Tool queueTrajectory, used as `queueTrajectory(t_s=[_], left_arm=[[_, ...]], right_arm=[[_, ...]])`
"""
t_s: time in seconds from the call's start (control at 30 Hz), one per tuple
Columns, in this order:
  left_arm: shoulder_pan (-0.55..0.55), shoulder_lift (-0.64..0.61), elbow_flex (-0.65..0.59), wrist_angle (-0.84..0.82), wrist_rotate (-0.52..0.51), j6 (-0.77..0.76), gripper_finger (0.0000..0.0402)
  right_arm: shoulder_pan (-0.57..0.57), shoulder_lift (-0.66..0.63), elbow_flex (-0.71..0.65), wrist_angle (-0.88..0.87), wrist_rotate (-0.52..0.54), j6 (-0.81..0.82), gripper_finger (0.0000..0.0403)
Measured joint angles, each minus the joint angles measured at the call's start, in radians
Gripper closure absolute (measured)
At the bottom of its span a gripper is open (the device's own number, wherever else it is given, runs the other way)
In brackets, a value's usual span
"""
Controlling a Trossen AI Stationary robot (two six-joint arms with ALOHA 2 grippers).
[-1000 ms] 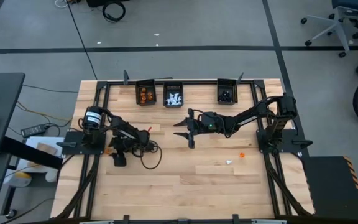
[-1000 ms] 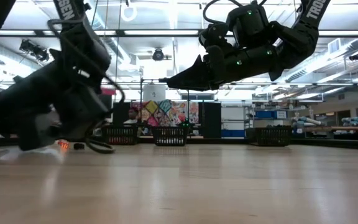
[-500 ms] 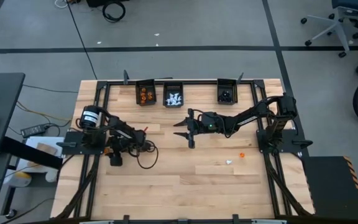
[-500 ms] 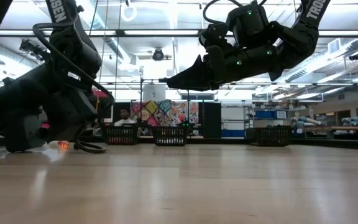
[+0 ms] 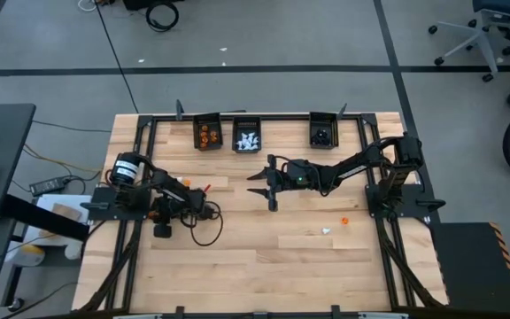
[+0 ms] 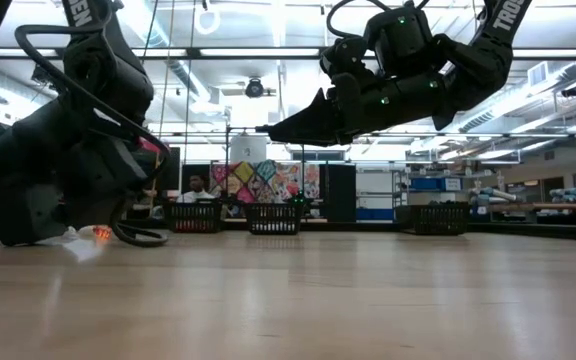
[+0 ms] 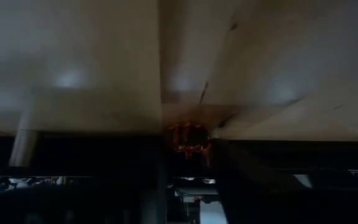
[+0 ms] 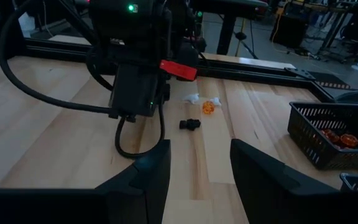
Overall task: Sort Halloween decoration
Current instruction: Put the orange pumpkin toy into the left black bin
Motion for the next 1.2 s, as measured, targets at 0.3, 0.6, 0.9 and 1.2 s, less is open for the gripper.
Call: queueTrajectory(t_s=[0.3, 0.6, 0.9, 1.2], left_arm=[[0.000, -0.001, 0.021, -0.008, -0.006, -0.011, 0.0345], [0.030, 0.004, 0.102, -0.056, -0.048, -0.021, 0.0351], [0.064, 0.003, 0.139, -0.087, -0.135, -0.007, 0.0360], [0.064, 0.001, 0.140, -0.083, -0.152, 0.021, 0.0400]], right_arm=[[0.000, 0.000, 0.000, 0.000, 0.000, 0.000, 0.0231], [0.000, 0.000, 0.000, 0.000, 0.000, 0.001, 0.0231], [0.000, 0.000, 0.000, 0.000, 0.000, 0.002, 0.0231], [0.000, 0.000, 0.000, 0.000, 0.000, 0.001, 0.0231]])
